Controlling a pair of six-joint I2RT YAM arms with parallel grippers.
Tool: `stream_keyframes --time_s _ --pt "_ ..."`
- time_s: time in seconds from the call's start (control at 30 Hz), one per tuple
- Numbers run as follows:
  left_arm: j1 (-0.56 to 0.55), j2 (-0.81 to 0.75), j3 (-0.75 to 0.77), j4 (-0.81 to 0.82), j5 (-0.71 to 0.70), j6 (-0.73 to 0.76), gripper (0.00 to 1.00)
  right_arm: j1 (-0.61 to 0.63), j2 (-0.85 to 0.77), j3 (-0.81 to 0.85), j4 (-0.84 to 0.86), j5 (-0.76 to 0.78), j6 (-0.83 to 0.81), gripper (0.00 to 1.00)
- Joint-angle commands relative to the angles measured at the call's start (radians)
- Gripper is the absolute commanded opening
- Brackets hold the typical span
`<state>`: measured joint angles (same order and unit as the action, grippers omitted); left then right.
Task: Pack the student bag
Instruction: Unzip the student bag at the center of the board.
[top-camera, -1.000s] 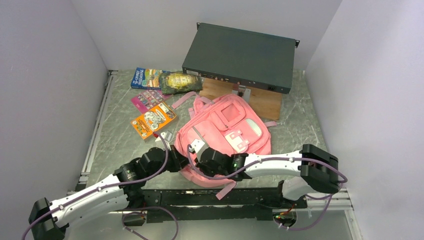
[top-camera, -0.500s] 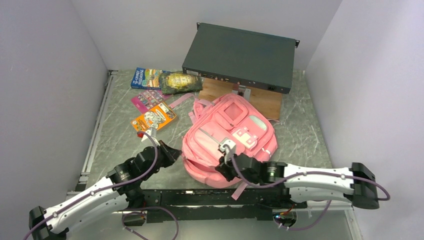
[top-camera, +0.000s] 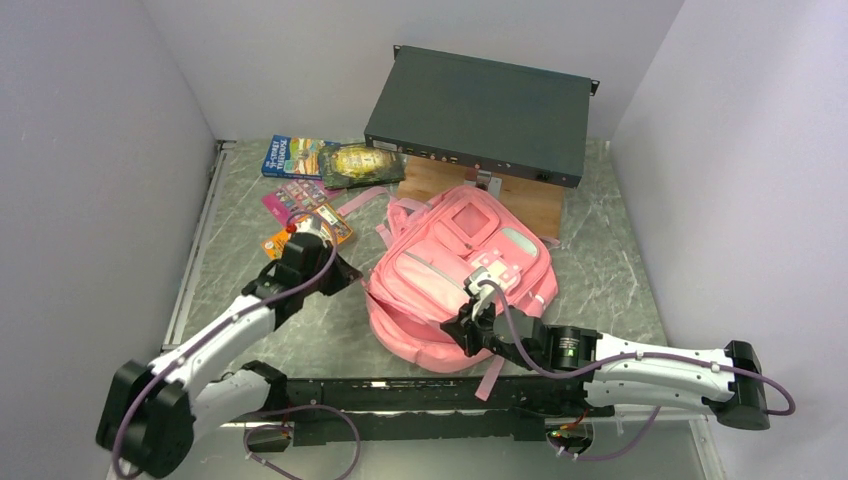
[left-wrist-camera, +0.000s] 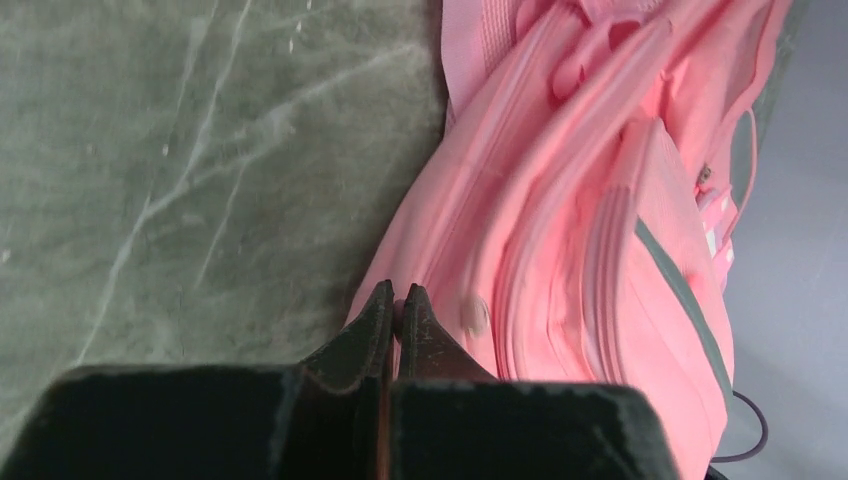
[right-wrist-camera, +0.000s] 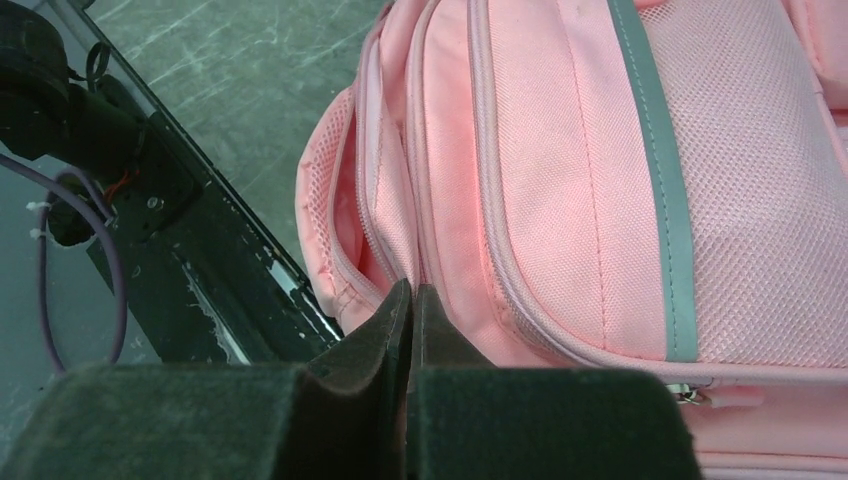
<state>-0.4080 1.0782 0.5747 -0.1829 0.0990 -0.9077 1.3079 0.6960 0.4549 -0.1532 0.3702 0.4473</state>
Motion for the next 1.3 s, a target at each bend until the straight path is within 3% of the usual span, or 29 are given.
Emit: stream_keyframes --time_s 0.0,0.3,0.43,0.57,0.8,0.83,0.93,1.0,1.07,1.13,1.27 --pt "0.108 0.17 0.144 0.132 0.082 0.143 0.0 -0.002 -0.071 0.058 -0.01 0.059 0.007 0.0" --pt "0.118 0.501 0.393 0.252 0.275 0.224 0.0 -0.002 -0.091 0.088 0.009 0.085 -0.024 0.0" --pt "0.119 0.57 0.451 0.32 0.323 0.23 0.0 -0.002 -0.077 0.144 0.008 0.118 -0.044 0.0" --pt "0.118 0.612 0.499 0.327 0.343 0.207 0.0 -0.005 -0.056 0.22 -0.028 0.25 -0.009 0.0" --pt "0.122 0.59 0.612 0.11 0.351 0.265 0.01 -0.014 0.028 0.342 -0.071 0.286 -0.002 0.0" --pt "0.127 0.575 0.617 0.079 0.347 0.271 0.05 -0.016 0.037 0.344 -0.062 0.286 -0.006 0.0" --pt "0.15 0.501 0.564 0.056 0.37 0.264 0.3 -0.024 0.059 0.349 -0.048 0.263 -0.009 0.0" --pt "0.167 0.428 0.514 0.065 0.374 0.279 0.66 -0.027 0.07 0.34 -0.028 0.246 -0.012 0.0" --pt "0.176 0.349 0.488 0.011 0.352 0.311 0.88 -0.034 0.086 0.343 -0.027 0.237 -0.01 0.0" --pt "0.182 0.268 0.46 -0.041 0.338 0.345 0.99 -0.041 0.103 0.345 -0.028 0.228 -0.003 0.0" --pt "0.186 0.089 0.386 -0.155 0.331 0.421 1.0 -0.11 0.137 0.36 -0.031 0.108 0.032 0.0"
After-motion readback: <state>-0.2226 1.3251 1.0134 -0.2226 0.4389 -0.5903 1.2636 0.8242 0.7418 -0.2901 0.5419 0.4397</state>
